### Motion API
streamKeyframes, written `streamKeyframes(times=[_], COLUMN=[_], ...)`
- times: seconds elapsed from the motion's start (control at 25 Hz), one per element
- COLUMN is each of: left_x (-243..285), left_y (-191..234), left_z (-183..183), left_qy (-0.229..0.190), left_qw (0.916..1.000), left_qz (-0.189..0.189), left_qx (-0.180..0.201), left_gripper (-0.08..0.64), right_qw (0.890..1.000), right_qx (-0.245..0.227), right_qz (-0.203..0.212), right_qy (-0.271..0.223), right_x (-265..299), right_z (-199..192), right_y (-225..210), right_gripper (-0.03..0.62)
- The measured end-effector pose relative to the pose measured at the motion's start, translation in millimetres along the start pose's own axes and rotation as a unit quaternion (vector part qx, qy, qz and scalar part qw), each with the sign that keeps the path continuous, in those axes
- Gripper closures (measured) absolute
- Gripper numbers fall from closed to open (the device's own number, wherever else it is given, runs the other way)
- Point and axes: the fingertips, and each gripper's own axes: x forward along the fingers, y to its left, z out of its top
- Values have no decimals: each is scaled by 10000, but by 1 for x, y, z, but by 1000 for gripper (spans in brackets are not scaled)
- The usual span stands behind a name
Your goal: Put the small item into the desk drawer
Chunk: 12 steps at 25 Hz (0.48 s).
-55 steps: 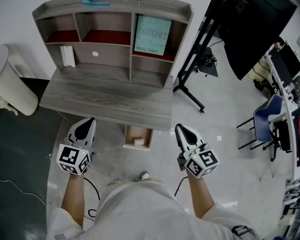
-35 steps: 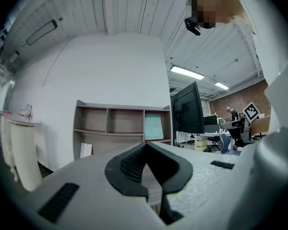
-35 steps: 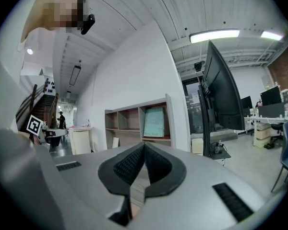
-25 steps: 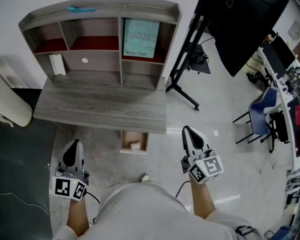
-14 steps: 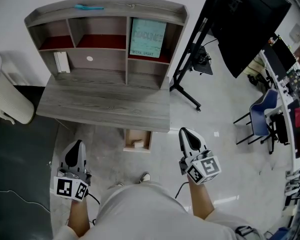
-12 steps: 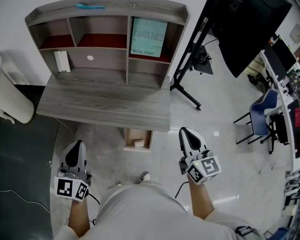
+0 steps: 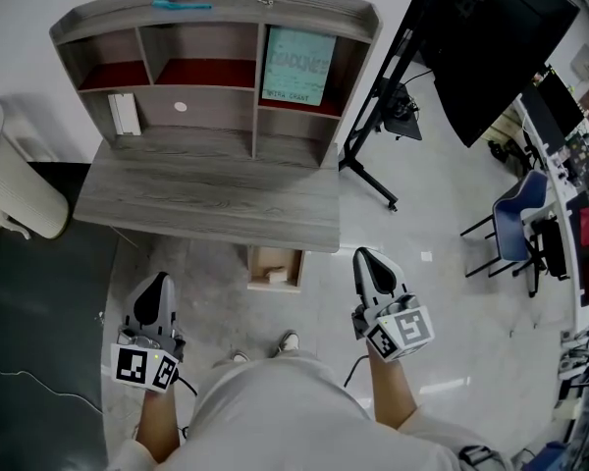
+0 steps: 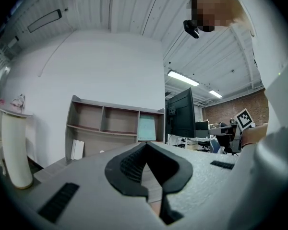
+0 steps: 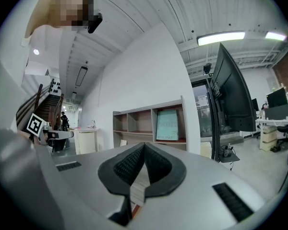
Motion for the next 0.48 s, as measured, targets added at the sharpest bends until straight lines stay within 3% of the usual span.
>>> streamKeyframes(times=[0.48], left_x=[4], left_y=[-2], left_z=[2], left_qy=[-54], left_qw=[10000], left_qz=[-66], left_qx=[-7], left_gripper=[555], right_qw=[10000], right_qx=[-89], right_qz=[-16], right_qy=[8], right_x=[-2], right_z=[2], right_y=[4], right_gripper=[594])
